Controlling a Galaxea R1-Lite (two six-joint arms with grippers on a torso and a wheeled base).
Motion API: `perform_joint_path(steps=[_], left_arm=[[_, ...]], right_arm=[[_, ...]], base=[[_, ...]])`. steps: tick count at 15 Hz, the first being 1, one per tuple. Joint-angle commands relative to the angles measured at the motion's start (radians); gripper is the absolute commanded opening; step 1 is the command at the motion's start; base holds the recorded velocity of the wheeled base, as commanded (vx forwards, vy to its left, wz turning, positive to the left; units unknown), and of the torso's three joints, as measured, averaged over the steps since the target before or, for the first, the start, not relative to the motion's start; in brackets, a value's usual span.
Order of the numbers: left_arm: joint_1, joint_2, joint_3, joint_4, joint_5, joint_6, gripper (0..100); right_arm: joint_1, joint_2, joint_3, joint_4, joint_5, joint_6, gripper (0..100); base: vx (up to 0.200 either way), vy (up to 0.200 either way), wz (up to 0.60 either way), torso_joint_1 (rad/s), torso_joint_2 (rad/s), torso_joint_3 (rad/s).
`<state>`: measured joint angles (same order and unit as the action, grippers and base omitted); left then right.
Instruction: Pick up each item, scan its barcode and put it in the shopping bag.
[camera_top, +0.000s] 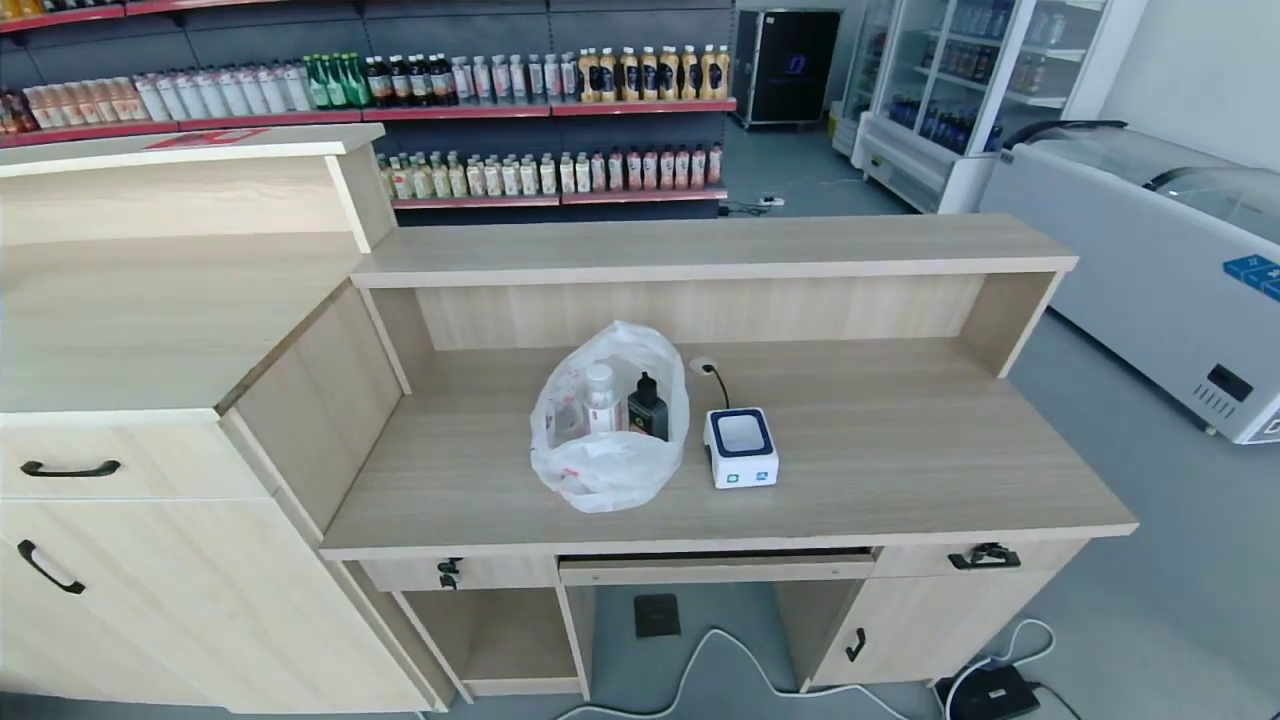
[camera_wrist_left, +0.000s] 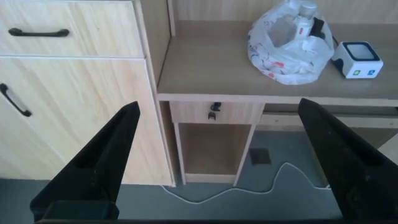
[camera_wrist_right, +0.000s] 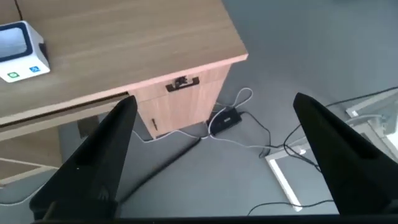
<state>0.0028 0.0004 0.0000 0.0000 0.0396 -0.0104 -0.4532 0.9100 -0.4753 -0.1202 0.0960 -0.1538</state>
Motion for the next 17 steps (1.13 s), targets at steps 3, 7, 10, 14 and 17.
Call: perform_joint_path(steps=[3, 7, 10, 14, 17], left_arm=[[-0.001, 0.000, 0.000, 0.000, -0.001, 0.000, 100], [0.000, 0.000, 0.000, 0.000, 0.000, 0.000, 100], [0.000, 0.000, 0.000, 0.000, 0.000, 0.000, 100], [-0.001, 0.000, 0.000, 0.000, 0.000, 0.000, 100], [0.000, 0.000, 0.000, 0.000, 0.000, 0.000, 100]], right_arm=[[0.174, -0.528, 0.415, -0.052, -0.030, 0.080, 100], [0.444, -0.813, 0.475, 0.123, -0.137, 0.134, 100], [0.453, -0.910, 0.475, 0.125, -0.137, 0.155, 100], [0.453, -0.910, 0.474, 0.125, -0.140, 0.172, 100], [0.453, -0.908, 0.474, 0.125, -0.140, 0.174, 100]], base=[[0.000, 0.000, 0.00, 0.000, 0.00, 0.000], [0.000, 0.000, 0.00, 0.000, 0.00, 0.000], [0.000, 0.000, 0.00, 0.000, 0.00, 0.000], [0.000, 0.000, 0.00, 0.000, 0.00, 0.000], [0.000, 0.000, 0.00, 0.000, 0.00, 0.000]])
